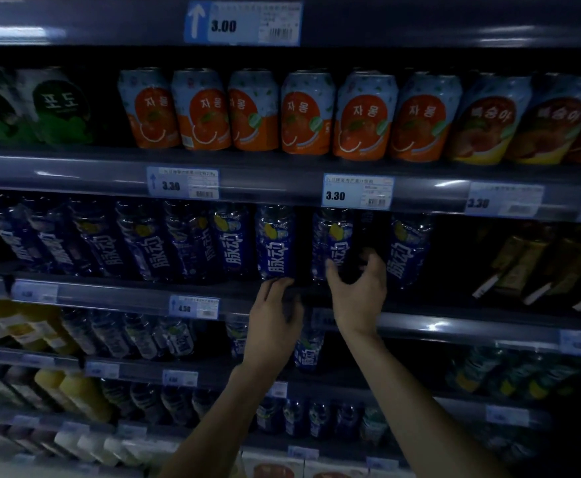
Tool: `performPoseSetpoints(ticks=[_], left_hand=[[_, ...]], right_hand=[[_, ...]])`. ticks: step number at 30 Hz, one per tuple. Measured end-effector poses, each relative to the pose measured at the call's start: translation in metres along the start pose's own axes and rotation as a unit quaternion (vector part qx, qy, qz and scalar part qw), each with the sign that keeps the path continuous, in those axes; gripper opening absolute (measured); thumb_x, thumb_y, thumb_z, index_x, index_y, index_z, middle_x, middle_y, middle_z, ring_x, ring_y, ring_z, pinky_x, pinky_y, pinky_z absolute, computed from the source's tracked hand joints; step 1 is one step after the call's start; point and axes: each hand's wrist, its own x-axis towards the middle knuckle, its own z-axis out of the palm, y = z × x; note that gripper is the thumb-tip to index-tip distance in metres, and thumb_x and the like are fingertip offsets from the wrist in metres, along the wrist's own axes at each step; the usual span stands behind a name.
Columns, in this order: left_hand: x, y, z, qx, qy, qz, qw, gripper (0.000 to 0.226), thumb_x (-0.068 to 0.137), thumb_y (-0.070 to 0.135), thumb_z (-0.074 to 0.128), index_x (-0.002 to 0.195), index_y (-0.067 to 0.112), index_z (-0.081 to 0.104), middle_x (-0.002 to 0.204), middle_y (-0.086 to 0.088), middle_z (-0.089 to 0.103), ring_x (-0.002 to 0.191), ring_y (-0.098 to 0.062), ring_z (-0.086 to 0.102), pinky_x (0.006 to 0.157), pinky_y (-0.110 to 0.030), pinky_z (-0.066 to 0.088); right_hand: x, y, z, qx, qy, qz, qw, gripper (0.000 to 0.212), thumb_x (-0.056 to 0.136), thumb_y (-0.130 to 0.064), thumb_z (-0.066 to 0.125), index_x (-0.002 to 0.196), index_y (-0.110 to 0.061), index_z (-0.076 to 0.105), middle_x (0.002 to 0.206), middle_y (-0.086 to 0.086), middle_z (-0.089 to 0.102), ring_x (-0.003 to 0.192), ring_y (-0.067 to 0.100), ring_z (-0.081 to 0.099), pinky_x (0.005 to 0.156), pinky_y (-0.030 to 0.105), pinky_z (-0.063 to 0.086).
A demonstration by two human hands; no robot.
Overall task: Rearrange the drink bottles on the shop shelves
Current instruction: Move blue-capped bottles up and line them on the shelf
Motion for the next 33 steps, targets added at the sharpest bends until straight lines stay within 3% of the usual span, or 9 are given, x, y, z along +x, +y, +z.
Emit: performPoseSetpoints(ticks=[5, 8, 11, 15, 18, 21, 26, 29, 33], left_hand=[[0.022, 0.037, 0.031, -0.082, 0.034, -0.002, 0.996, 0.045, 0.093, 0.013, 0.056, 0.136, 0.016, 0.044, 0.123, 0.013, 0.043, 0.104, 0.012, 0.038, 0.089, -0.003, 0.034], [0.031, 0.051, 0.051, -0.105, 0.054, -0.046, 0.992, 0.054, 0.094, 0.016, 0.056, 0.143, 0.016, 0.034, 0.133, 0.007, 0.041, 0.108, 0.013, 0.034, 0.092, -0.005, 0.032], [0.035, 0.057, 0.065, -0.081, 0.085, -0.081, 0.99, 0.059, 0.094, 0.023, 0.056, 0.145, 0.014, 0.028, 0.148, -0.003, 0.032, 0.124, -0.007, 0.04, 0.097, -0.017, 0.034], [0.041, 0.055, 0.077, -0.052, 0.105, -0.122, 0.986, 0.066, 0.094, 0.029, 0.055, 0.148, 0.015, 0.02, 0.152, -0.005, 0.024, 0.131, -0.021, 0.04, 0.091, -0.019, 0.033], [0.049, 0.052, 0.081, -0.1, 0.109, -0.143, 0.979, 0.065, 0.094, 0.025, 0.057, 0.148, 0.014, 0.023, 0.144, -0.006, 0.039, 0.125, -0.02, 0.046, 0.096, -0.02, 0.037], [0.054, 0.047, 0.083, -0.117, 0.114, -0.159, 0.974, 0.056, 0.091, 0.026, 0.062, 0.14, 0.012, 0.038, 0.129, -0.005, 0.054, 0.118, -0.021, 0.053, 0.1, -0.034, 0.047], [0.057, 0.044, 0.083, -0.118, 0.115, -0.141, 0.976, 0.052, 0.087, 0.026, 0.068, 0.133, 0.01, 0.048, 0.116, -0.006, 0.061, 0.107, -0.02, 0.059, 0.092, -0.037, 0.052], [0.06, 0.047, 0.086, -0.112, 0.097, -0.137, 0.979, 0.052, 0.085, 0.028, 0.07, 0.131, 0.012, 0.05, 0.113, -0.003, 0.064, 0.103, -0.018, 0.061, 0.086, -0.031, 0.054], [0.061, 0.052, 0.092, -0.12, 0.091, -0.141, 0.978, 0.057, 0.083, 0.026, 0.073, 0.133, 0.013, 0.05, 0.102, 0.015, 0.052, 0.084, 0.006, 0.055, 0.062, 0.005, 0.038]], right_hand=[[0.013, 0.016, -0.043, 0.017, 0.085, -0.028, 0.996, 0.033, 0.084, -0.017, 0.068, 0.112, -0.003, 0.056, 0.104, 0.0, 0.05, 0.095, 0.027, 0.059, 0.082, 0.03, 0.045], [0.031, 0.023, -0.057, 0.009, 0.095, -0.003, 0.995, 0.041, 0.082, -0.014, 0.07, 0.116, 0.0, 0.052, 0.11, 0.006, 0.047, 0.104, 0.029, 0.054, 0.087, 0.03, 0.045], [0.047, 0.031, -0.066, 0.006, 0.084, 0.027, 0.996, 0.058, 0.077, -0.015, 0.075, 0.125, 0.0, 0.046, 0.122, 0.014, 0.045, 0.116, 0.025, 0.045, 0.093, 0.015, 0.034], [0.06, 0.04, -0.072, 0.001, 0.031, 0.041, 0.999, 0.069, 0.072, -0.017, 0.08, 0.13, 0.002, 0.045, 0.124, 0.015, 0.046, 0.116, 0.023, 0.048, 0.097, 0.024, 0.038], [0.065, 0.046, -0.072, 0.016, -0.007, 0.04, 0.999, 0.062, 0.073, -0.016, 0.08, 0.127, -0.005, 0.052, 0.12, 0.011, 0.054, 0.106, 0.018, 0.057, 0.086, 0.018, 0.045], [0.068, 0.053, -0.073, 0.028, -0.02, 0.039, 0.999, 0.057, 0.074, -0.018, 0.08, 0.125, -0.01, 0.055, 0.116, 0.008, 0.057, 0.099, 0.014, 0.059, 0.077, 0.01, 0.042], [0.071, 0.059, -0.077, 0.036, -0.047, 0.042, 0.997, 0.06, 0.075, -0.026, 0.08, 0.128, -0.011, 0.055, 0.118, 0.008, 0.061, 0.105, 0.017, 0.062, 0.086, 0.021, 0.048], [0.072, 0.061, -0.079, 0.039, -0.051, 0.034, 0.997, 0.057, 0.075, -0.026, 0.08, 0.126, -0.014, 0.057, 0.118, 0.006, 0.061, 0.105, 0.016, 0.061, 0.09, 0.025, 0.049], [0.073, 0.061, -0.082, 0.039, -0.063, 0.03, 0.997, 0.053, 0.075, -0.027, 0.08, 0.123, -0.018, 0.059, 0.116, 0.004, 0.063, 0.103, 0.015, 0.062, 0.089, 0.027, 0.05]])
